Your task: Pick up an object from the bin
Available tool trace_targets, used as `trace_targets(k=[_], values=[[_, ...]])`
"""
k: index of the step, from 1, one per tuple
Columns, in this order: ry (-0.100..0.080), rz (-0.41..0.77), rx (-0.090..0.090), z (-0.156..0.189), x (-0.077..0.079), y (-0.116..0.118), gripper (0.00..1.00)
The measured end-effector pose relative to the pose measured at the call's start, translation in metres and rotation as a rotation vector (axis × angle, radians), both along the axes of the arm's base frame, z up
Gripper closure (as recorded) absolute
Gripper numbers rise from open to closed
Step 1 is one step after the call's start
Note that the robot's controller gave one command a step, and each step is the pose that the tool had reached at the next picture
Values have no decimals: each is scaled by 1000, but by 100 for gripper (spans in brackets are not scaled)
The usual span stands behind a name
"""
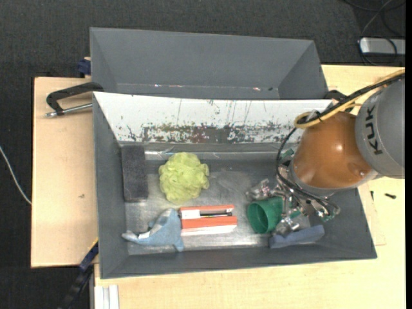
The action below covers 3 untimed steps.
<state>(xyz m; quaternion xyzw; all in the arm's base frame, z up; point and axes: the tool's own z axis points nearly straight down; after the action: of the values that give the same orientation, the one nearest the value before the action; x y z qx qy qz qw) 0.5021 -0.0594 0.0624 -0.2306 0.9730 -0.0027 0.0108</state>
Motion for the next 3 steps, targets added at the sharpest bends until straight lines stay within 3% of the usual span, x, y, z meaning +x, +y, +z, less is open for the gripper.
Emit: trace_targets(k=[3], values=[[10,0,0,28,-1,0,100]])
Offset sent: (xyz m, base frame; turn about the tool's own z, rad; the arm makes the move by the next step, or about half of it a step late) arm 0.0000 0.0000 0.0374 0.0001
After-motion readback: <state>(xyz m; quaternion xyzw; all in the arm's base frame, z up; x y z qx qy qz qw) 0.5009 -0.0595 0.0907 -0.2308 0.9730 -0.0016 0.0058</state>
